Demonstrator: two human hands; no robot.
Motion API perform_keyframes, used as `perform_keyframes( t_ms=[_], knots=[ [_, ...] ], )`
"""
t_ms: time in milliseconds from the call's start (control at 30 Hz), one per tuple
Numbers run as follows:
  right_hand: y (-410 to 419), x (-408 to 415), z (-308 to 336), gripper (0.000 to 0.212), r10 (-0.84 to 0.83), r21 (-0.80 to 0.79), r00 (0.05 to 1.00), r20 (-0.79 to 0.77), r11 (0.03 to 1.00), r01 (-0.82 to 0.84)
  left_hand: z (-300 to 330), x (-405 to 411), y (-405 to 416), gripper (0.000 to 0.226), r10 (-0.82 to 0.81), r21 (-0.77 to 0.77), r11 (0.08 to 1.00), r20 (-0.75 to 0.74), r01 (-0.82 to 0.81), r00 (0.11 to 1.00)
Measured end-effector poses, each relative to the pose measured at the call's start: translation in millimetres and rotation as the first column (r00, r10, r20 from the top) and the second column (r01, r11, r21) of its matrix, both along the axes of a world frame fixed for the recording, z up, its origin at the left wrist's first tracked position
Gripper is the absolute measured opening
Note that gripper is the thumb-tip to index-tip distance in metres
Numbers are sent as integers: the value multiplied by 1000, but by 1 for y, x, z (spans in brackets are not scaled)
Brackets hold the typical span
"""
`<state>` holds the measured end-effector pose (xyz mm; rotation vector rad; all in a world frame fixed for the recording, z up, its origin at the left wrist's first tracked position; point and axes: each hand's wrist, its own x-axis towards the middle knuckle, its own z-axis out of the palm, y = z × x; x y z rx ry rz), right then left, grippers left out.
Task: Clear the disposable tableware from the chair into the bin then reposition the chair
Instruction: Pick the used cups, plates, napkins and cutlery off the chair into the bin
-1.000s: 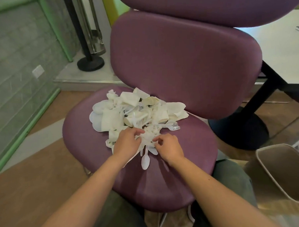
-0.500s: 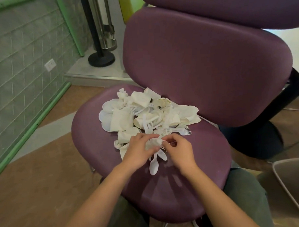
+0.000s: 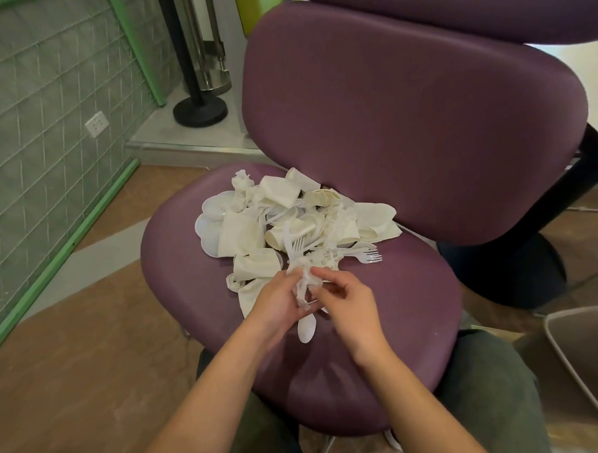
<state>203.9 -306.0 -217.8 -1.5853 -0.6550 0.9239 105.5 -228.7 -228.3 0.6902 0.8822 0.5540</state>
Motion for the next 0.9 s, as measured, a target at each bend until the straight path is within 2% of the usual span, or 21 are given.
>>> perform_keyframes(
  t_ms=[67, 133, 233, 333, 400, 533, 567, 700, 800, 867, 900],
  knots=[
    [3, -11, -6, 32, 45, -15, 965, 257, 999, -42, 0, 0, 0, 31, -15, 5, 1000, 29, 15, 999],
    [9, -14, -9, 25, 25, -8, 931, 365, 1000, -24, 2, -2, -1, 32, -5, -41, 999, 93, 8, 996],
    [18, -9, -12, 16, -21, -25, 933, 359, 999, 32, 4, -7, 3, 36, -64, -38, 997, 140, 70, 988],
    [27, -1, -14, 17, -8, -62, 918, 396, 997, 36, 5, -10, 7, 36, -162, 11, 987, 88, 161, 983],
    [32, 7, -17, 14, 47, -117, 873, 485, 993, 12, 2, -13, 10, 33, -131, 21, 991, 42, 130, 991],
    [44, 30, -34, 4, 93, -193, 844, 528, 981, 12, -12, -21, 20, 25, 38, 202, 979, -167, -3, 985],
    [46, 34, -38, 8, 104, -215, 826, 554, 976, 21, -15, -24, 22, 23, 69, 245, 969, -216, -15, 974],
    [53, 37, -48, 35, 292, -358, 670, 683, 933, -42, -19, -28, 26, 23, 115, 328, 945, -306, -9, 945],
    [56, 33, -55, 31, 372, -392, 528, 763, 916, -79, -20, -25, 27, 25, 116, 361, 932, -363, 25, 924],
    [55, 34, -57, 17, 372, -387, 529, 763, 918, -88, -20, -22, 26, 26, 106, 340, 940, -379, 32, 919],
    [53, 35, -57, 12, 362, -377, 576, 733, 921, -99, -18, -21, 26, 26, 100, 321, 947, -380, 30, 920]
  ],
)
